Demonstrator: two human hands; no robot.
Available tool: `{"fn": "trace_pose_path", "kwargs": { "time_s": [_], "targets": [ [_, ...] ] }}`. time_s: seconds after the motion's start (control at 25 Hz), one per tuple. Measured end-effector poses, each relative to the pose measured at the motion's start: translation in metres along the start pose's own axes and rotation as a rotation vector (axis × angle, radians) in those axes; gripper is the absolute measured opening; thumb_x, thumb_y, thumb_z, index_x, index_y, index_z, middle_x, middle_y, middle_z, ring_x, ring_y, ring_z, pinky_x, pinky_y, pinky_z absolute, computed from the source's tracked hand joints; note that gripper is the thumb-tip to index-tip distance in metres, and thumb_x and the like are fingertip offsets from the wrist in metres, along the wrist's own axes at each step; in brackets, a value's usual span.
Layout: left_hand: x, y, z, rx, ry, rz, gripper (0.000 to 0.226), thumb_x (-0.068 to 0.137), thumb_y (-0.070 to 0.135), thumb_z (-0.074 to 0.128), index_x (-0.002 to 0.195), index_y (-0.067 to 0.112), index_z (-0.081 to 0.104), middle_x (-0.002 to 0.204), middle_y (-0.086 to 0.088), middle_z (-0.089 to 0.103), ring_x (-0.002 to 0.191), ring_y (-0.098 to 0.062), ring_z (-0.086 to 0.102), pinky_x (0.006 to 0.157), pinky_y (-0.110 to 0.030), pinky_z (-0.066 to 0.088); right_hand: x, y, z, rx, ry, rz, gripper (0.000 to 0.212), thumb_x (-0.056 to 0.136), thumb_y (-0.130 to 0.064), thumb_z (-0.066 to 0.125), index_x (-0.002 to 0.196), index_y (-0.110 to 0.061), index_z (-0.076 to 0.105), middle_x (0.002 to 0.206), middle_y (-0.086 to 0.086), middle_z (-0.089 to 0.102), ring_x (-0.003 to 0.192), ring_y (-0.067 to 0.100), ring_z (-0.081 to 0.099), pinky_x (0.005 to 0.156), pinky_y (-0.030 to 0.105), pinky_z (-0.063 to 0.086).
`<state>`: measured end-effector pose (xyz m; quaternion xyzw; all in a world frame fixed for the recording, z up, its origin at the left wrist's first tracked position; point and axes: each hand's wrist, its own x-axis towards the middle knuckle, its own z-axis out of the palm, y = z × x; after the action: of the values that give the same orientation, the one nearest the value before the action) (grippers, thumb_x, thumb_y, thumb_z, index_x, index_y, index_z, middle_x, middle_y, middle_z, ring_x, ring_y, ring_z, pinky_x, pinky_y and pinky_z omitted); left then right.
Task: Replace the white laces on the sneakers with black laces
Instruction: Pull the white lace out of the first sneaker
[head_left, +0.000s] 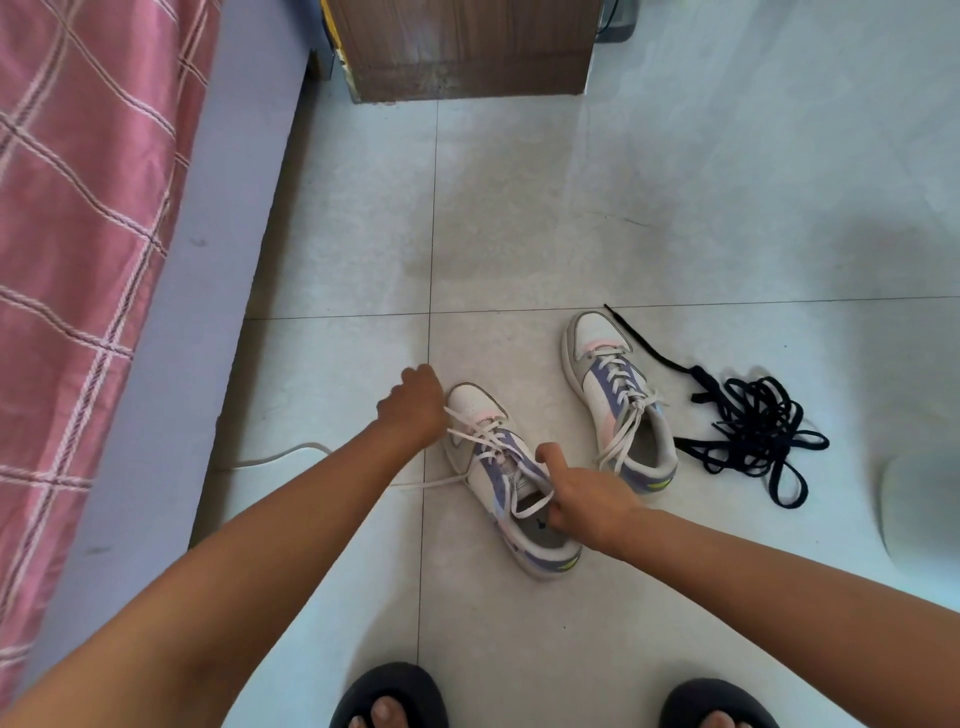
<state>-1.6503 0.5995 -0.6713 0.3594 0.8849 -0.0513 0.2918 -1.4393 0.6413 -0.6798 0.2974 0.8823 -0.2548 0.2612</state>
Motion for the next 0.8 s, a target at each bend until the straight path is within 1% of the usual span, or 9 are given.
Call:
{"fn": "trace_pose_path", "kwargs": {
  "time_s": [0.08,0.16,0.28,0.36,0.44,0.48,0.64,0.72,0.8],
  "targets": [
    [-0.004,0.005,0.007,0.222,0.049,0.440,0.053,0.091,0.019,0.057,0.139,0.017,0.036,0.140,-0.006,0.041,0.126,-0.027,0.043,0.098,-0.041,0.036,0.001,0.000,-0.001,-0.031,0.000,-0.019,0.049,0.088,-0.020,0.053,0.127,-0.016,0.024,0.076,0.005,0.053,0.067,0.028,0.050,0.057,0.033,0.038],
    [-0.012,0.015,0.011,0.364,0.041,0.874,0.042,0.095,0.017,0.049,0.136,0.022,0.045,0.138,0.000,0.048,0.128,-0.022,0.041,0.097,-0.037,0.032,0.003,0.000,-0.001,-0.055,-0.005,-0.029,0.050,0.088,-0.021,0.053,0.128,-0.015,0.024,0.086,0.010,0.061,0.070,0.029,0.053,0.057,0.034,0.038],
    [-0.020,0.028,0.013,0.644,0.068,1.014,0.025,0.095,0.010,0.043,0.115,0.016,0.057,0.115,-0.002,0.059,0.111,-0.024,0.051,0.086,-0.033,0.030,0.003,0.000,-0.001,-0.051,-0.014,-0.031,0.049,0.088,-0.021,0.052,0.128,-0.016,0.024,0.090,0.012,0.063,0.070,0.028,0.051,0.057,0.034,0.037],
    [-0.013,0.031,0.001,0.659,0.229,0.894,0.026,0.092,0.004,0.042,0.112,0.014,0.055,0.111,-0.005,0.058,0.106,-0.026,0.054,0.088,-0.036,0.031,0.001,0.000,-0.003,-0.039,-0.032,-0.040,0.049,0.088,-0.019,0.051,0.129,-0.015,0.025,0.083,0.011,0.057,0.069,0.027,0.050,0.058,0.034,0.038],
    [0.006,0.022,-0.026,0.420,0.407,0.547,0.033,0.089,-0.001,0.041,0.115,0.012,0.056,0.116,-0.007,0.058,0.108,-0.028,0.054,0.090,-0.037,0.033,-0.001,0.000,-0.004,-0.023,-0.034,-0.034,0.048,0.088,-0.018,0.051,0.129,-0.015,0.025,0.079,0.008,0.052,0.068,0.027,0.049,0.059,0.033,0.038],
    [0.013,0.017,-0.037,0.300,0.425,0.420,0.034,0.090,-0.001,0.040,0.116,0.012,0.057,0.117,-0.007,0.058,0.108,-0.029,0.055,0.089,-0.036,0.034,-0.001,-0.001,-0.005,-0.022,-0.031,-0.031,0.048,0.088,-0.018,0.051,0.129,-0.015,0.025,0.077,0.007,0.051,0.068,0.027,0.049,0.059,0.033,0.038],
    [0.006,0.015,-0.029,-0.040,0.474,0.282,0.025,0.095,0.008,0.038,0.109,0.008,0.059,0.111,-0.010,0.060,0.098,-0.030,0.058,0.075,-0.029,0.036,-0.001,-0.001,-0.004,0.004,-0.027,-0.021,0.048,0.087,-0.019,0.052,0.128,-0.014,0.026,0.074,0.005,0.048,0.068,0.027,0.049,0.060,0.033,0.039],
    [0.013,0.006,-0.044,-0.328,0.633,0.040,0.025,0.096,0.011,0.036,0.105,0.005,0.058,0.108,-0.013,0.061,0.098,-0.032,0.058,0.076,-0.033,0.041,-0.002,-0.002,-0.001,0.030,-0.028,-0.010,0.048,0.087,-0.019,0.053,0.127,-0.015,0.027,0.078,0.006,0.051,0.068,0.027,0.050,0.059,0.032,0.038],
    [0.025,-0.003,-0.060,-0.435,0.567,0.030,0.024,0.096,0.015,0.040,0.104,0.004,0.061,0.105,-0.014,0.064,0.098,-0.033,0.060,0.082,-0.036,0.046,-0.005,-0.002,0.003,0.073,-0.029,0.018,0.047,0.087,-0.021,0.053,0.125,-0.015,0.027,0.080,0.007,0.054,0.068,0.027,0.051,0.055,0.030,0.036]
  ]
}}
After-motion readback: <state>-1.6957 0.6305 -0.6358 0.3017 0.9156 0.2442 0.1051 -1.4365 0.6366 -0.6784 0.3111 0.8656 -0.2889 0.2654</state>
